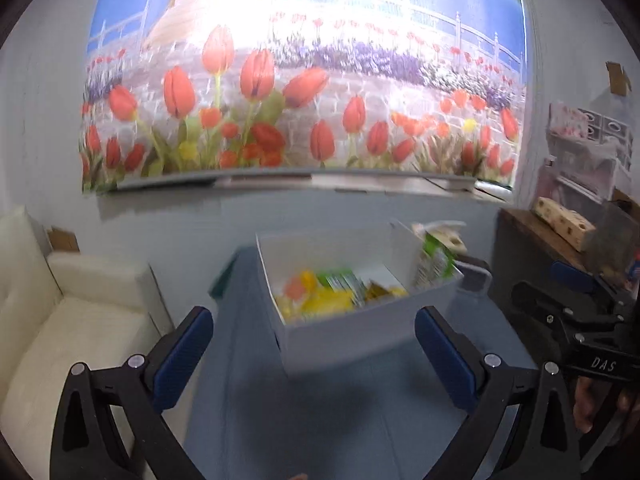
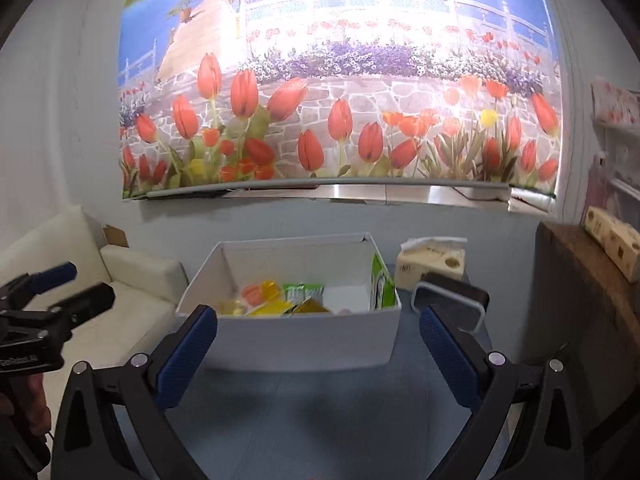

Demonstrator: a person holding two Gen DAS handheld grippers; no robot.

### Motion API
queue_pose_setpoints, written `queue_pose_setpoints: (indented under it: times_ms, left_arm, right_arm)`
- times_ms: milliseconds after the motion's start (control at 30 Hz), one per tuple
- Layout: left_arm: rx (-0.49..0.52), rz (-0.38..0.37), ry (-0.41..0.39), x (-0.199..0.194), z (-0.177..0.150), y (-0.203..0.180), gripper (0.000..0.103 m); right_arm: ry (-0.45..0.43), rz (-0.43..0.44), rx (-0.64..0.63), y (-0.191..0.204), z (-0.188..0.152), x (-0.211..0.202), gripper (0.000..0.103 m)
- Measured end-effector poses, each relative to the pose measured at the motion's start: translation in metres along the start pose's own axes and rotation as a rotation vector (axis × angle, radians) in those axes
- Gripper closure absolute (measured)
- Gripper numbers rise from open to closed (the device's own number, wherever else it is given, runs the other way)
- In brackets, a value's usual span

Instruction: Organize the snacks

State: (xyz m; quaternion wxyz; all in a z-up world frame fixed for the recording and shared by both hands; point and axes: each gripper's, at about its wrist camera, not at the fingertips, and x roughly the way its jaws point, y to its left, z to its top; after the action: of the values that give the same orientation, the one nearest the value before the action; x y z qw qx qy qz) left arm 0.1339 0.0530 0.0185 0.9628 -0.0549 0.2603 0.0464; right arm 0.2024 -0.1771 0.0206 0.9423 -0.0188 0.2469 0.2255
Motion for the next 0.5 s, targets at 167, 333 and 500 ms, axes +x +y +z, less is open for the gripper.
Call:
queue_pose_setpoints:
  times_ms: [167, 333, 500]
  left_arm:
    - [-0.017, -0.016, 0.028, -0.035, -0.022, -0.007, 0.000]
    - [0.000, -0.051, 0.033, -0.071, -0.044, -0.015, 0.000]
    - [0.004, -0.064, 0.024, -0.101, -0.057, -0.022, 0.000]
  right_arm:
    - [-0.009, -0.012, 0.017, 0.007, -0.027, -0.049, 0.000]
    - [0.013, 0.001, 0.050, 0.008, -0.049, -0.087, 0.000]
    - [0.006, -0.002, 0.029, 0.017, -0.059, -0.113, 0.000]
